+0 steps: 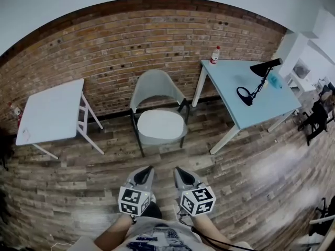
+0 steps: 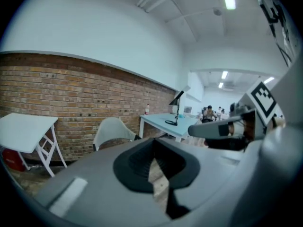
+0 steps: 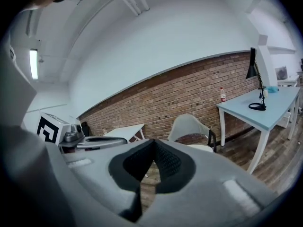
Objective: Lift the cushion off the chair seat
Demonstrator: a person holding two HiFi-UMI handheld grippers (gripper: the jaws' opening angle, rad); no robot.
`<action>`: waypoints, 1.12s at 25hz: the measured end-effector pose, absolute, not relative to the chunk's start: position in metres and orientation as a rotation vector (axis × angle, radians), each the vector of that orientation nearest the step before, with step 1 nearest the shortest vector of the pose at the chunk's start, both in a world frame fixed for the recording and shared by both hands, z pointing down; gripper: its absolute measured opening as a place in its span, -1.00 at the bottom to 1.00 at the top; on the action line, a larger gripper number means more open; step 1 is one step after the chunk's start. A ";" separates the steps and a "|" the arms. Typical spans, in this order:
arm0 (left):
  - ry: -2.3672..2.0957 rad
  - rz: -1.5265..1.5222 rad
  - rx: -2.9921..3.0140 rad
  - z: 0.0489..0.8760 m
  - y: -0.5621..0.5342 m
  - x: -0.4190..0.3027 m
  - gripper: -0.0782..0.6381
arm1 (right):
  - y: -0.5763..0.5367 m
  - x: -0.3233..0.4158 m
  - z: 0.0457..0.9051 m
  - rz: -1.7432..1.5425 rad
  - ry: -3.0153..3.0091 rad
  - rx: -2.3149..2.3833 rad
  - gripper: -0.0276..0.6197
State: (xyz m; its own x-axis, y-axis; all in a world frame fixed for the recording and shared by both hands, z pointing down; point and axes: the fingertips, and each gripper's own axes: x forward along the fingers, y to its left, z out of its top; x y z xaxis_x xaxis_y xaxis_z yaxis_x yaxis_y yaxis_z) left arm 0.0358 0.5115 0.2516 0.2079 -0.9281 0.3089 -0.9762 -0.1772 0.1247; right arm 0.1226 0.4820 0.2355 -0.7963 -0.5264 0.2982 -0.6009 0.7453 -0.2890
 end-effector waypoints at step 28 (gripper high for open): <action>-1.708 0.283 2.139 0.288 0.326 -0.080 -0.81 | 0.289 0.015 0.263 0.657 -2.665 0.963 -0.92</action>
